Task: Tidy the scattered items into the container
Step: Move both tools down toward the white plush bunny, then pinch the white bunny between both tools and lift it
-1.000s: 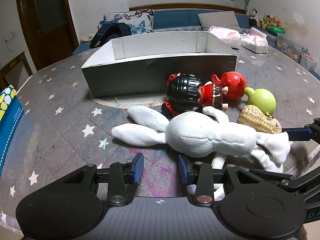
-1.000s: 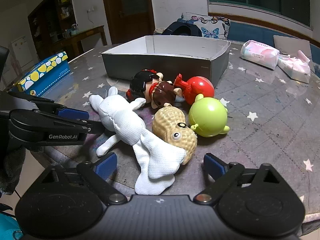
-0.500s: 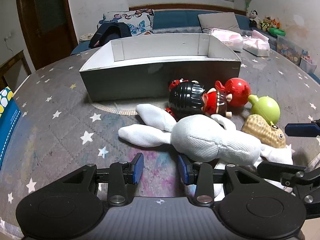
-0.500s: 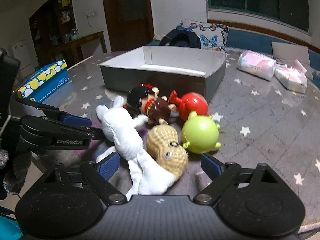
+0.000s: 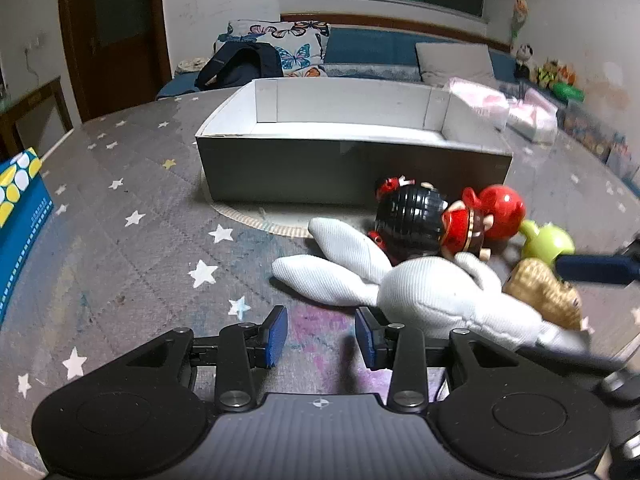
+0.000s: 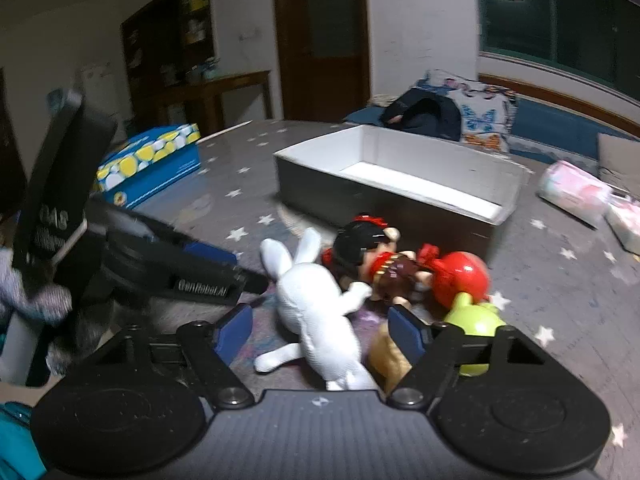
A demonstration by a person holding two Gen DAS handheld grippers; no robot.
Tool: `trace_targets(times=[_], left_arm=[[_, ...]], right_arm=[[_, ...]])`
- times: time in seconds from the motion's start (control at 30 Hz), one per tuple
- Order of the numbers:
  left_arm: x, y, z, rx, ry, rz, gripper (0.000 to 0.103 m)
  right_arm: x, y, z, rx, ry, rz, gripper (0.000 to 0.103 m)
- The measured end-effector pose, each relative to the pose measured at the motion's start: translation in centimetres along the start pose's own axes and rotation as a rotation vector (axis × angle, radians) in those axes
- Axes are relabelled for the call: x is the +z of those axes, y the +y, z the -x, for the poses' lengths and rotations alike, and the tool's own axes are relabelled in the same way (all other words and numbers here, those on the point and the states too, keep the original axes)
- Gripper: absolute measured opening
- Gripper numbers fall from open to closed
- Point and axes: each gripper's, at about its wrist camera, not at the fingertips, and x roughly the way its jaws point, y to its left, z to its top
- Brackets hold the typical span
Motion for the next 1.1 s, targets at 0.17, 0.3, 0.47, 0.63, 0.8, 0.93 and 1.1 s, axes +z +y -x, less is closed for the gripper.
trace_targets(times=[0.17, 0.3, 0.47, 0.63, 0.8, 0.93, 1.1], left_arm=[[1.1, 0.7, 0.8, -0.089, -0.009, 0.040, 0.040], [1.8, 0.9, 0.8, -0.197, 0.015, 0.081, 0.040], [2.2, 0.8, -0.1, -0.290, 0.064, 0.124, 0.040], [2.3, 1.4, -1.0, -0.329, 0.088, 0.169, 0.040], [2.2, 2.7, -1.6, -0.383, 0.114, 0.247, 0.038], [2.2, 2.9, -0.9, -0.424, 0.114, 0.266, 0.032], [4.0, 3.0, 1.3, -0.442, 0.040, 0.251, 0.032]], right_arm=[[0.0, 0.6, -1.8, 0.011, 0.050, 0.045, 0.068], [-0.3, 1.0, -3.0, 0.016, 0.087, 0.075, 0.063], [-0.5, 1.2, -4.1, 0.024, 0.115, 0.086, 0.055], [-0.7, 1.0, -4.6, 0.022, 0.115, 0.074, 0.042], [-0.5, 0.4, -4.0, 0.027, 0.102, 0.042, 0.030], [-0.4, 0.8, -3.5, 0.038, 0.093, 0.052, 0.029], [1.6, 0.4, -2.0, 0.052, 0.040, 0.073, 0.029]])
